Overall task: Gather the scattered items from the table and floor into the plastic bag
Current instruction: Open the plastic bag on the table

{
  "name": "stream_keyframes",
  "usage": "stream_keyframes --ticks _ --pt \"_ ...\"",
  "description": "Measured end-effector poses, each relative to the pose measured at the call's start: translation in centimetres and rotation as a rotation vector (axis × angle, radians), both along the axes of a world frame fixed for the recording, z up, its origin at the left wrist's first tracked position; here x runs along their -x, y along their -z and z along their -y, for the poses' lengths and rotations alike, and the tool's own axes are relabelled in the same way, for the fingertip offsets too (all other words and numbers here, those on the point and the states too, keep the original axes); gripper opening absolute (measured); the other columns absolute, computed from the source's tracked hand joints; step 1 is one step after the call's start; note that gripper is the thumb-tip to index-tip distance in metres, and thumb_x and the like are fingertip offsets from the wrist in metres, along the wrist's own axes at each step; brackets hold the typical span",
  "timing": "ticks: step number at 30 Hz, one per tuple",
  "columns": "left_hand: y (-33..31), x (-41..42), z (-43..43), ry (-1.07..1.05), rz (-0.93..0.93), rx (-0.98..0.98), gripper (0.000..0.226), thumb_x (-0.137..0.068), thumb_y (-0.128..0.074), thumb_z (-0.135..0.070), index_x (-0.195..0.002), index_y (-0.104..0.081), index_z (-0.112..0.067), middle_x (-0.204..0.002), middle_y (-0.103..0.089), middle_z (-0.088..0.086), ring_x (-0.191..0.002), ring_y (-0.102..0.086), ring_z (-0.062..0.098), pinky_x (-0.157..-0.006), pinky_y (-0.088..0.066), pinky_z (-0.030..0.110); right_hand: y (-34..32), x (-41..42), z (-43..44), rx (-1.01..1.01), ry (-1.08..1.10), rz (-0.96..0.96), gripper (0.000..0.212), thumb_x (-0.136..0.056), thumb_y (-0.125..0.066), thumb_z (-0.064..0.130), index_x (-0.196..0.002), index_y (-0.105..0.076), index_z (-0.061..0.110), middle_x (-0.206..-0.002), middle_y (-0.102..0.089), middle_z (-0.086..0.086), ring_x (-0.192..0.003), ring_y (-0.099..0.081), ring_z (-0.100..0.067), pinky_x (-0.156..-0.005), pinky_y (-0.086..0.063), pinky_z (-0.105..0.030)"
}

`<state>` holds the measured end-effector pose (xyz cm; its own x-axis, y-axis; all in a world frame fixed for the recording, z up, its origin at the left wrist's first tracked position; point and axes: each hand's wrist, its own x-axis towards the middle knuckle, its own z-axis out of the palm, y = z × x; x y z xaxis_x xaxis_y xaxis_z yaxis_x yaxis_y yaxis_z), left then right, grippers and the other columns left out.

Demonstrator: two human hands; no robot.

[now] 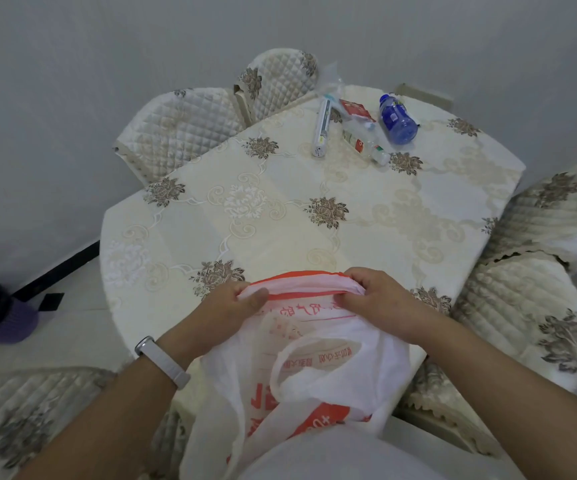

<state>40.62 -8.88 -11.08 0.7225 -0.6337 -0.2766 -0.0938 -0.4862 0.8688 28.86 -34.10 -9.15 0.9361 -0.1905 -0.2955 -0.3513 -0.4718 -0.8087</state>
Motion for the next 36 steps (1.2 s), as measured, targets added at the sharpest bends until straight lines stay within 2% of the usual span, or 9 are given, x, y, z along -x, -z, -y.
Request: stream_keyframes --ticks 2,5,9,12,17,24,28,31,36 --pt "-0.4 0.4 0.4 0.031 -0.075 0.070 0.030 -0.080 -0.077 -0.042 -0.097 -0.074 -0.017 -0.084 -0.076 0.000 -0.073 -0.068 0.012 -0.067 -0.051 0.025 0.0 0.1 0.2 -0.009 -0.019 -0.038 0.016 -0.086 -0.070 0.030 -0.087 -0.066 0.015 -0.082 -0.067 -0.007 -0.067 -0.054 -0.009 -0.060 -0.039 -0.025" --pt "0.2 0.5 0.8 0.094 -0.124 0.068 0.033 -0.080 -0.081 -0.012 -0.109 -0.071 -0.025 -0.099 -0.077 -0.006 -0.090 -0.072 0.009 -0.072 -0.052 0.018 0.0 0.4 0.6 0.083 -0.062 -0.126 0.024 -0.081 -0.075 0.041 -0.089 -0.069 0.019 -0.084 -0.071 -0.001 -0.071 -0.063 -0.010 -0.065 -0.046 -0.028" --pt "0.9 0.1 0.9 0.089 -0.018 -0.009 0.035 -0.074 -0.081 -0.038 -0.103 -0.068 -0.023 -0.095 -0.073 -0.001 -0.088 -0.069 0.016 -0.079 -0.053 0.037 0.3 0.6 0.7 0.324 -0.153 -0.200 0.021 -0.081 -0.072 0.032 -0.083 -0.065 0.012 -0.080 -0.068 -0.005 -0.074 -0.063 -0.019 -0.063 -0.047 -0.030" --pt "1.3 -0.8 0.6 0.175 -0.010 -0.148 0.050 -0.060 -0.080 -0.051 -0.102 -0.069 -0.026 -0.093 -0.073 -0.004 -0.087 -0.069 0.016 -0.079 -0.052 0.035 1.1 0.8 1.0 0.354 -0.140 -0.179 0.015 -0.082 -0.065 0.020 -0.079 -0.057 0.007 -0.077 -0.061 -0.014 -0.066 -0.055 -0.023 -0.055 -0.036 -0.031" --pt "2.8 -1.3 0.4 0.269 0.181 -0.340 0.049 -0.066 -0.063 -0.057 -0.075 -0.064 -0.009 -0.070 -0.063 0.008 -0.063 -0.056 0.019 -0.059 -0.039 0.032 2.8 1.2 2.0 0.267 0.001 -0.151 0.018 -0.085 -0.062 0.015 -0.075 -0.047 0.012 -0.069 -0.049 0.001 -0.061 -0.042 -0.014 -0.054 -0.030 -0.031" --pt "2.7 -1.6 0.5 0.168 0.066 -0.127 0.070 -0.066 -0.068 -0.068 -0.101 -0.067 -0.007 -0.093 -0.071 0.013 -0.084 -0.068 0.023 -0.075 -0.051 0.037 2.8 1.5 2.7 0.108 -0.004 -0.120 0.025 -0.083 -0.073 0.036 -0.084 -0.062 0.013 -0.069 -0.058 0.003 -0.059 -0.050 -0.009 -0.055 -0.036 -0.025" --pt "2.5 -1.7 1.0 0.075 0.083 -0.068 0.078 -0.068 -0.055 -0.076 -0.083 -0.058 0.000 -0.070 -0.056 0.009 -0.062 -0.051 0.016 -0.062 -0.038 0.033 2.9 1.7 3.2 -0.035 0.024 -0.147 0.065 -0.083 -0.058 0.067 -0.076 -0.056 0.003 -0.064 -0.048 0.000 -0.057 -0.044 -0.015 -0.059 -0.033 -0.029" --pt "2.9 -1.8 1.3 -0.041 0.032 -0.002 0.067 -0.083 -0.055 -0.071 -0.068 -0.052 -0.006 -0.064 -0.049 -0.002 -0.060 -0.044 0.010 -0.062 -0.034 0.031 3.6 1.7 3.5 -0.075 0.094 -0.127 0.081 -0.080 -0.043 0.082 -0.073 -0.050 0.001 -0.066 -0.045 -0.002 -0.059 -0.042 -0.015 -0.062 -0.031 -0.031" --pt "4.7 -2.5 2.1 -0.016 0.215 -0.171 0.035 -0.083 -0.074 -0.046 -0.068 -0.059 -0.018 -0.065 -0.058 -0.008 -0.061 -0.053 0.011 -0.060 -0.039 0.033 5.5 1.4 4.0 -0.014 0.179 -0.083 0.070 -0.087 -0.049 0.067 -0.071 -0.047 -0.001 -0.066 -0.042 -0.004 -0.057 -0.040 -0.014 -0.059 -0.030 -0.030"
